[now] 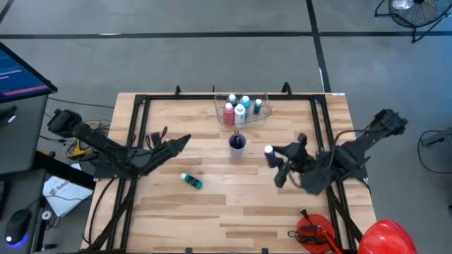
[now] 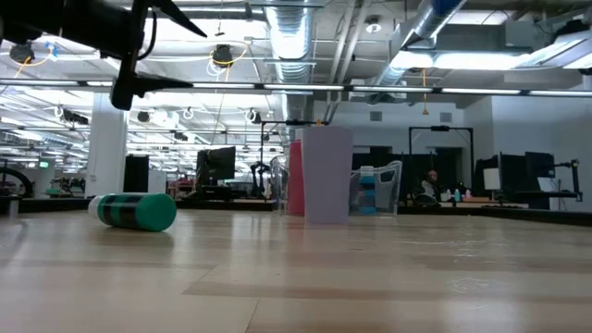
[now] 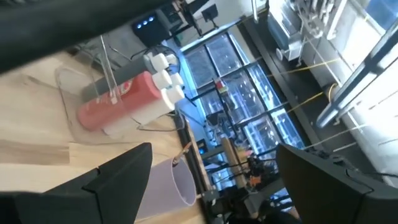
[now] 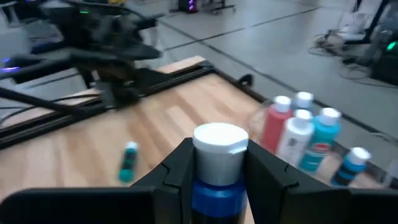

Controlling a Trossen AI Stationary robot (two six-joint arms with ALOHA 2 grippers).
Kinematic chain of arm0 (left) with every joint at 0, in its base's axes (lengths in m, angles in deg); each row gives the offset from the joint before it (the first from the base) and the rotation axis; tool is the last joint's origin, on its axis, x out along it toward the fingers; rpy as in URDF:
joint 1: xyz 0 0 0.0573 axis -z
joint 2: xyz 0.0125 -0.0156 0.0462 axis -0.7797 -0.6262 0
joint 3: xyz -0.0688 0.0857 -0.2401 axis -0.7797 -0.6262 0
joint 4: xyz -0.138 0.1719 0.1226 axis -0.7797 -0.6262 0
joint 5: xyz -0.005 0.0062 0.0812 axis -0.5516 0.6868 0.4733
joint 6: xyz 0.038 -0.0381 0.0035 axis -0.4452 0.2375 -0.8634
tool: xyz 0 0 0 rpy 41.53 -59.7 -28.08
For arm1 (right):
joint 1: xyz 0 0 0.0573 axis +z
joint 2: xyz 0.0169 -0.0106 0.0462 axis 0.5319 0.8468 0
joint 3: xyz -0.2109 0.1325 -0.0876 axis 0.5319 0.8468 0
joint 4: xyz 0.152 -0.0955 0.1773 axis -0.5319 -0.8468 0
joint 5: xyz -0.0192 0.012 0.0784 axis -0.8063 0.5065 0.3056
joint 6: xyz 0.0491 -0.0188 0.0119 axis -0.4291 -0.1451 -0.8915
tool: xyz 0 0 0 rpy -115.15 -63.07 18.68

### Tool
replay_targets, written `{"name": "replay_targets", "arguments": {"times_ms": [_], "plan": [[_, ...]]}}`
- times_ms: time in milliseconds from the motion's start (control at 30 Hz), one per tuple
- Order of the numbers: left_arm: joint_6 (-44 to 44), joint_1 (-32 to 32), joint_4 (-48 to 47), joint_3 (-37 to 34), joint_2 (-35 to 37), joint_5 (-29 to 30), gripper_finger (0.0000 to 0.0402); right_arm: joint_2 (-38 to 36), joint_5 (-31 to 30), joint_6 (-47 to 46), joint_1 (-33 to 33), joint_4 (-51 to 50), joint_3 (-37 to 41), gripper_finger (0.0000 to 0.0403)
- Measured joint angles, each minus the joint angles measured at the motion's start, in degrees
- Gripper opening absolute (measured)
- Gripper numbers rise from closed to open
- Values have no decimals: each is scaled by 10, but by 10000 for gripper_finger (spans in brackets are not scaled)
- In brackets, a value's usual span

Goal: Pick & Place Paint Supplies
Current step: Put the blue paint bottle into the transparent bin

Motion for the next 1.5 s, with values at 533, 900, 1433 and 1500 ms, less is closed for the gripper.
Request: {"name": "replay_targets", "arguments": {"times_ms": [533, 900, 1433, 1500], "plan": [[18, -30, 20, 0, -6, -24, 336, -176, 263, 305, -360, 465, 309, 98], [17, -26, 35, 7, -6, -64, 336, -78, 414, 330, -575, 552, 314, 98], [19, -25, 37, 7, -6, -64, 336, 32, 443, 352, -592, 668, 316, 98], [13, -25, 36, 7, -6, -64, 336, 31, 444, 351, -598, 710, 333, 98]]}}
